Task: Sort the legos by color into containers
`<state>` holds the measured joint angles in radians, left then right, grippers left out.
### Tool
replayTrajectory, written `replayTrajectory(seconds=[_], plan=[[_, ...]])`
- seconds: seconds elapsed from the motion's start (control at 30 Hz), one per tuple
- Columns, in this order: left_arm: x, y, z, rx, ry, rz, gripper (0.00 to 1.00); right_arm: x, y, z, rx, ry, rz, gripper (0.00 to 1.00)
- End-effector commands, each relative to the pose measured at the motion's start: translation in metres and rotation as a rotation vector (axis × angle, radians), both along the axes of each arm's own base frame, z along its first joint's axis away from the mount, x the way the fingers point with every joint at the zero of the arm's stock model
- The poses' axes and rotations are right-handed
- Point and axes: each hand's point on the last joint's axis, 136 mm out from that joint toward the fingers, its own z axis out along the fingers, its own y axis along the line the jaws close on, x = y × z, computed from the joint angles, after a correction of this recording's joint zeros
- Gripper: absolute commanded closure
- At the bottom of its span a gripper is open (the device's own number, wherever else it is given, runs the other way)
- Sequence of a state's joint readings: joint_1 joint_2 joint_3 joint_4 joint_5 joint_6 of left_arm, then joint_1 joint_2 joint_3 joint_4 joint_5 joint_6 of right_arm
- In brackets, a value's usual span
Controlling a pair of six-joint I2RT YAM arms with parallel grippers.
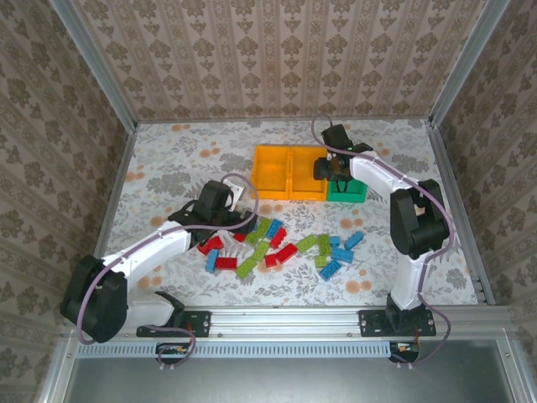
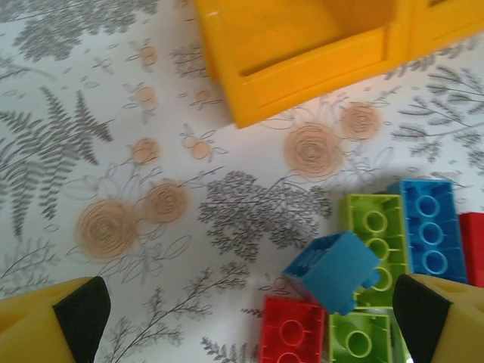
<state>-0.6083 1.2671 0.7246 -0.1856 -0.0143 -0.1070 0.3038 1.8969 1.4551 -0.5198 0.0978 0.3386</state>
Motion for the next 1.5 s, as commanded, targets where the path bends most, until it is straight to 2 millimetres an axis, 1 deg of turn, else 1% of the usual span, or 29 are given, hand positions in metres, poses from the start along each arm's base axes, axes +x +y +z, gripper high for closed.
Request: replayTrajectory(seconds=[0.0, 0.17, 0.33, 0.43, 0.53, 0.67, 0.73, 0.83, 0.93, 1.07, 1.17, 1.23, 1.33, 1.47], plan=[[-0.008, -0.015, -0.006, -0.001, 0.009, -0.125, 0.03, -0.003, -0.004, 0.025, 0.005, -0.064, 0.006, 0.33], [-0.012, -0.025, -0.012, -0.002, 0.033, -0.184, 0.06, -0.015, -0.007, 0.034, 0.003, -0.093, 0.037, 0.27], [-0.016, -0.031, -0.028, 0.038, 0.084, -0.247, 0.10, -0.028, -0.023, 0.033, -0.069, -0.115, 0.048, 0.21], [-0.014, -0.032, -0.034, 0.054, 0.099, -0.253, 0.15, -0.034, -0.036, 0.030, -0.091, -0.105, 0.028, 0.20], [-0.010, -0.035, -0.036, 0.054, 0.093, -0.255, 0.20, -0.040, -0.045, 0.025, -0.084, -0.092, 0.010, 0.20], [-0.007, -0.038, -0.039, 0.057, 0.099, -0.263, 0.21, -0.045, -0.052, 0.022, -0.083, -0.086, -0.007, 0.19], [-0.006, -0.041, -0.040, 0.055, 0.104, -0.276, 0.22, -0.046, -0.055, 0.021, -0.081, -0.087, -0.015, 0.19], [-0.004, -0.043, -0.042, 0.061, 0.106, -0.278, 0.30, -0.049, -0.058, 0.020, -0.082, -0.082, -0.021, 0.19], [-0.002, -0.044, -0.044, 0.064, 0.110, -0.282, 0.39, -0.051, -0.059, 0.019, -0.081, -0.079, -0.024, 0.19], [-0.003, -0.045, -0.050, 0.066, 0.129, -0.288, 0.46, -0.054, -0.060, 0.019, -0.078, -0.078, -0.027, 0.19], [-0.004, -0.045, -0.052, 0.066, 0.135, -0.288, 0.52, -0.056, -0.051, 0.021, -0.039, -0.086, 0.011, 0.19], [-0.003, -0.045, -0.051, 0.063, 0.131, -0.286, 0.58, -0.060, -0.044, 0.024, -0.010, -0.088, 0.037, 0.19], [0.000, -0.046, -0.047, 0.059, 0.122, -0.279, 0.72, -0.066, -0.039, 0.025, 0.003, -0.085, 0.048, 0.19], [0.006, -0.046, -0.039, 0.055, 0.100, -0.266, 0.76, -0.075, -0.030, 0.027, 0.011, -0.083, 0.068, 0.19]])
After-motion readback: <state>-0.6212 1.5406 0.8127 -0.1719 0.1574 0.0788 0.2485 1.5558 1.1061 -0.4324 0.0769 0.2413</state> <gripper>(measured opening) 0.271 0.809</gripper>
